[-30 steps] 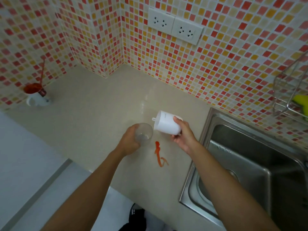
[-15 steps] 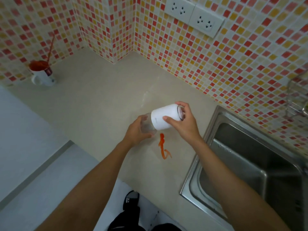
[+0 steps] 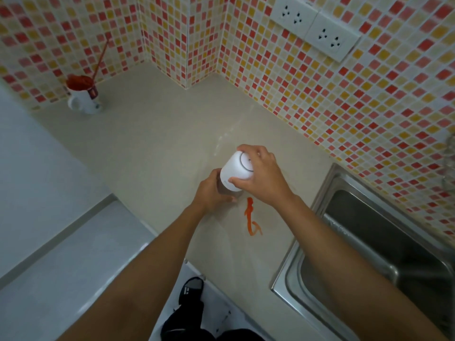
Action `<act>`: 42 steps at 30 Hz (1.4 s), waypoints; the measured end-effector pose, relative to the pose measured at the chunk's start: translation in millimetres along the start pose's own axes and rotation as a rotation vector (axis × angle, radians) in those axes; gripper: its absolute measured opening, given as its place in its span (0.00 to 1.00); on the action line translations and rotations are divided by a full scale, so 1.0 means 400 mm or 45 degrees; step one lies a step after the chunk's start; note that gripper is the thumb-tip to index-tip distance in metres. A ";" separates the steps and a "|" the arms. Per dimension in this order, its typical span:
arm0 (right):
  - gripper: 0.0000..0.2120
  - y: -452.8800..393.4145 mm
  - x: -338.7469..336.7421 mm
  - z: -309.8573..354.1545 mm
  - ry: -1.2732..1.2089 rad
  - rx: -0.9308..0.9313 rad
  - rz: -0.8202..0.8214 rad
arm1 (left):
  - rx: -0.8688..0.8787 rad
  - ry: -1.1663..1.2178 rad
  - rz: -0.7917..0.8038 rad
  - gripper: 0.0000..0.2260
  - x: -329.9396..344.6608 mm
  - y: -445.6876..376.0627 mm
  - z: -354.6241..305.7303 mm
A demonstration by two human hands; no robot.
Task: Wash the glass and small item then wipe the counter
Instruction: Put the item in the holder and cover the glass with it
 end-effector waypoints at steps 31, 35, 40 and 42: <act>0.46 0.044 0.177 -0.104 -0.607 0.206 0.283 | 0.178 -0.281 0.064 0.37 -0.006 0.002 -0.048; 0.46 0.042 0.187 -0.107 -0.565 0.202 0.276 | 0.204 -0.365 0.085 0.35 -0.009 -0.018 -0.045; 0.45 0.041 0.191 -0.110 -0.546 0.193 0.281 | 0.193 -0.449 0.112 0.36 -0.009 -0.026 -0.039; 0.46 0.042 0.184 -0.109 -0.549 0.185 0.301 | 0.199 -0.473 0.170 0.37 -0.004 -0.026 -0.051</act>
Point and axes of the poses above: each hand's wrist, its own y-axis away from the middle knuckle, its own x-axis out of the palm, z = x × y, the point moved 5 cm from there along -y, towards the middle knuckle, and after that the axes turned 13 degrees about y, right-handed, at the moved point
